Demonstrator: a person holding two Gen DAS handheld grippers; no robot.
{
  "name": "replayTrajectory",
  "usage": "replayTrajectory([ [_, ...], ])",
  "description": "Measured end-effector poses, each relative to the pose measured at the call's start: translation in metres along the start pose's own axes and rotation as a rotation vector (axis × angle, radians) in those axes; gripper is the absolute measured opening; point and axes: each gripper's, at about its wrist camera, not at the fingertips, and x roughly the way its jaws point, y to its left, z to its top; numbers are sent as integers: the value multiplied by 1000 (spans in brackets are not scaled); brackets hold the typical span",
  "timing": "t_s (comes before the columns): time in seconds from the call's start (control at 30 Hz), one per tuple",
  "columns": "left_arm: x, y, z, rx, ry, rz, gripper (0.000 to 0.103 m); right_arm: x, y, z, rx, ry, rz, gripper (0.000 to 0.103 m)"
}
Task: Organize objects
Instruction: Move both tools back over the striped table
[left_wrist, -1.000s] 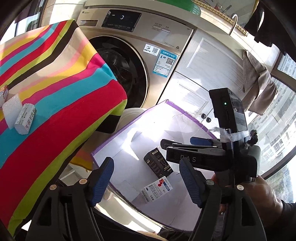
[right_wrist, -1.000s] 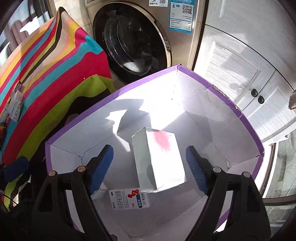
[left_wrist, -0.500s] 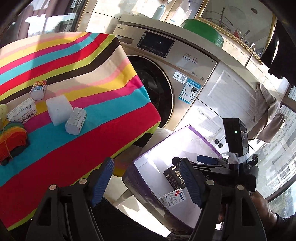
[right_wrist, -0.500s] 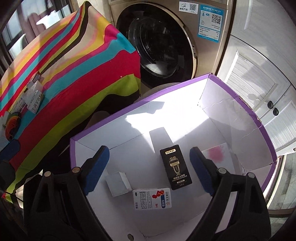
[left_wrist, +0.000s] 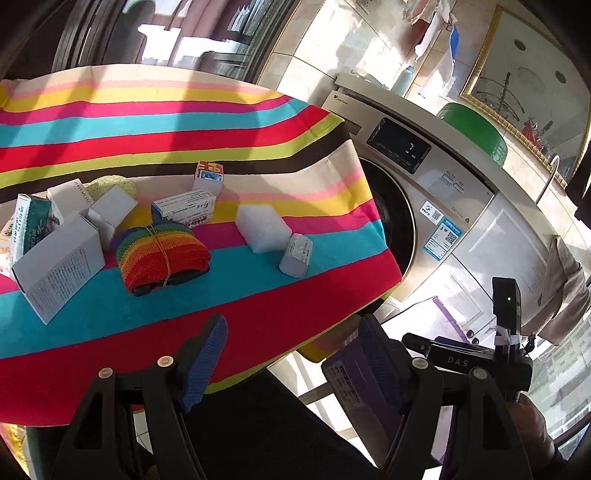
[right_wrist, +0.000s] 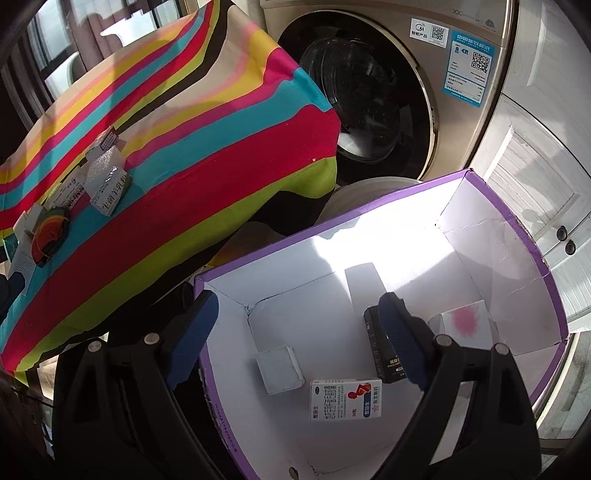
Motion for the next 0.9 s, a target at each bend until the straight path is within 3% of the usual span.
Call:
replayTrajectory([
  [0.27,-28,42,-6,-82,-61,91,75,2,24,4,-63,1,16,90],
  [0.63,-48,77,-9,-162,-103,141,75,2,62,11,-145,-15,39,91],
  [0.9,-59,91,-5,-193,-141,187,75,8,106,31,-308,-64,107,92],
])
